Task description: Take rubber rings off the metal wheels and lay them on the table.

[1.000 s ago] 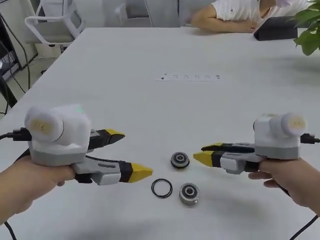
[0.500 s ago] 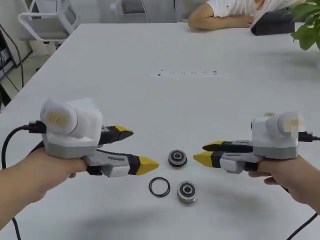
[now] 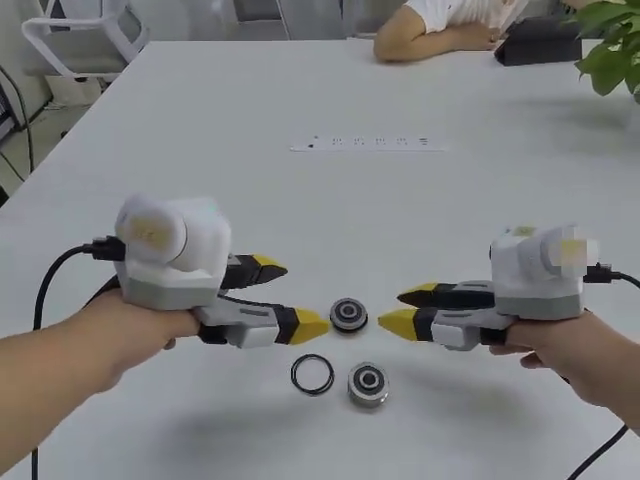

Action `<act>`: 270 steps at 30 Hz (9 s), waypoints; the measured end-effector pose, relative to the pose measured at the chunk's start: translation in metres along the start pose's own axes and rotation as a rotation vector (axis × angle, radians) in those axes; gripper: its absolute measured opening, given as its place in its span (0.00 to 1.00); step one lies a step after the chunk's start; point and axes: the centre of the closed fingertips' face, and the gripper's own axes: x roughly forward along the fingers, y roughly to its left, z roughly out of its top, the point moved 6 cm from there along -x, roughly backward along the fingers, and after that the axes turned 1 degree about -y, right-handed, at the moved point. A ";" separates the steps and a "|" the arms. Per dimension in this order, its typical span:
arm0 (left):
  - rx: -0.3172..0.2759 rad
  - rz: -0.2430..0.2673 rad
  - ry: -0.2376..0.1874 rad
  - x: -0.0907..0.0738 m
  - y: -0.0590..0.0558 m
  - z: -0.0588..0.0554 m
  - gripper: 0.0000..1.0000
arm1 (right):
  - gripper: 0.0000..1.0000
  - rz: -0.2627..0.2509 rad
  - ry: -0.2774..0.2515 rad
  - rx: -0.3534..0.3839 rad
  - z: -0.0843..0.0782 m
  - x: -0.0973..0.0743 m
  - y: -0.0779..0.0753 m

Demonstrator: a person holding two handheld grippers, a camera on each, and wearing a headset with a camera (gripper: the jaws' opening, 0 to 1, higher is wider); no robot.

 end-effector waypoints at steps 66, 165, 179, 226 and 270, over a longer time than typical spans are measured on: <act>0.137 0.007 0.085 0.065 -0.003 -0.018 0.08 | 0.31 0.023 0.029 -0.021 -0.008 0.022 0.007; 0.070 0.097 0.064 0.068 -0.007 -0.019 0.07 | 0.00 -0.045 -0.027 0.209 -0.005 0.025 0.007; 0.076 0.096 0.067 0.068 -0.008 -0.019 0.07 | 0.00 -0.027 -0.027 0.208 -0.003 0.026 0.011; 0.089 0.071 0.071 0.068 -0.009 -0.018 0.07 | 0.00 0.034 -0.077 0.234 -0.001 0.019 0.016; 0.068 -0.004 -0.036 -0.003 -0.025 -0.001 0.47 | 0.00 0.101 -0.122 0.237 0.018 0.008 0.042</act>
